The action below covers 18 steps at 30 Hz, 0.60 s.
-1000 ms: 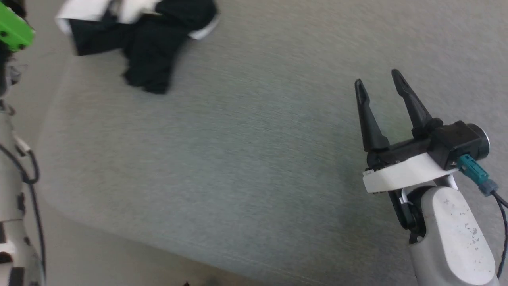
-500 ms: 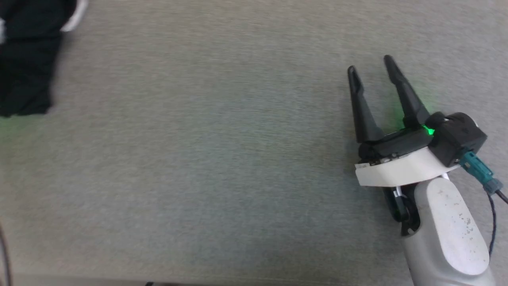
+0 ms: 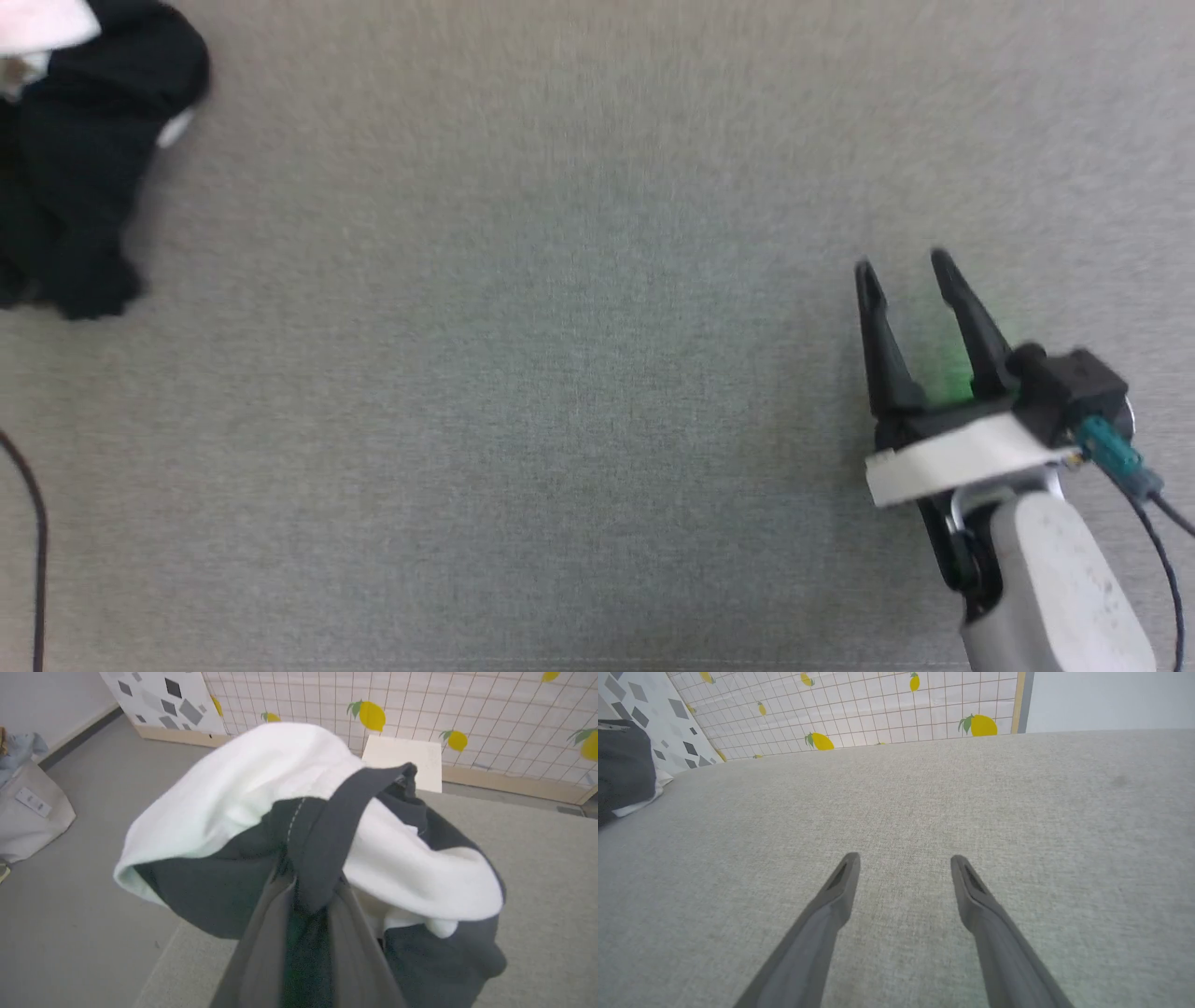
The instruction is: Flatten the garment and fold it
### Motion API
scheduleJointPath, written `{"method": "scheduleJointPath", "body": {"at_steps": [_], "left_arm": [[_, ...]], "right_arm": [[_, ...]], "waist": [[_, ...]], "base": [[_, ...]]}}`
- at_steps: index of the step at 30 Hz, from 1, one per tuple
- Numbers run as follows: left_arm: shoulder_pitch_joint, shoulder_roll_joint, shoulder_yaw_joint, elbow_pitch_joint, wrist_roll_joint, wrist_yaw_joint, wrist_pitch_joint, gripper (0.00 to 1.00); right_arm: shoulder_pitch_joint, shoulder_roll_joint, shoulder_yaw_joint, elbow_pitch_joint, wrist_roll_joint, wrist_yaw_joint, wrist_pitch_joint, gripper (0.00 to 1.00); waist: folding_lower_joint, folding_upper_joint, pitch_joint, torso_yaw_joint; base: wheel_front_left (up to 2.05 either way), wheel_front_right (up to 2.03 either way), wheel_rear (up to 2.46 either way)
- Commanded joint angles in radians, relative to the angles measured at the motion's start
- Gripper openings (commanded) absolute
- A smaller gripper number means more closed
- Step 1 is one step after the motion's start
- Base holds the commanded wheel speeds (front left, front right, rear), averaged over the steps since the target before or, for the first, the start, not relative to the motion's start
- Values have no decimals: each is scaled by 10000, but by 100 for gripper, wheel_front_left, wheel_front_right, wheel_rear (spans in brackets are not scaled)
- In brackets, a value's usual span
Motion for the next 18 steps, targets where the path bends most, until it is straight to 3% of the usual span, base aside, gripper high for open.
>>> {"method": "scheduleJointPath", "body": {"at_steps": [1, 5, 9, 18], "left_arm": [[-473, 52, -127, -63, 336, -106, -740, 0], [-1303, -214, -799, -41, 872, -470, -2082, 0], [-2146, -747, -1482, -33, 1110, -792, -2769, 0], [-3454, -3057, -2818, 440, 614, -1411, -3491, 0]], "right_arm": [[199, -3, -99, 16, 17, -15, -20, 100], [650, -3, -345, 58, -16, -15, -21, 100], [974, -3, -536, 60, 7, -15, -19, 100], [1318, -3, -724, -51, 64, -15, 97, 100]], "waist": [[-1, -1, -2193, 714], [-1, -1, -3076, 672], [-1, -1, -3652, 473], [-1, -1, -4304, -376]], "base": [[0, 0, 0], [0, 0, 0], [0, 0, 0], [0, 0, 0]]}}
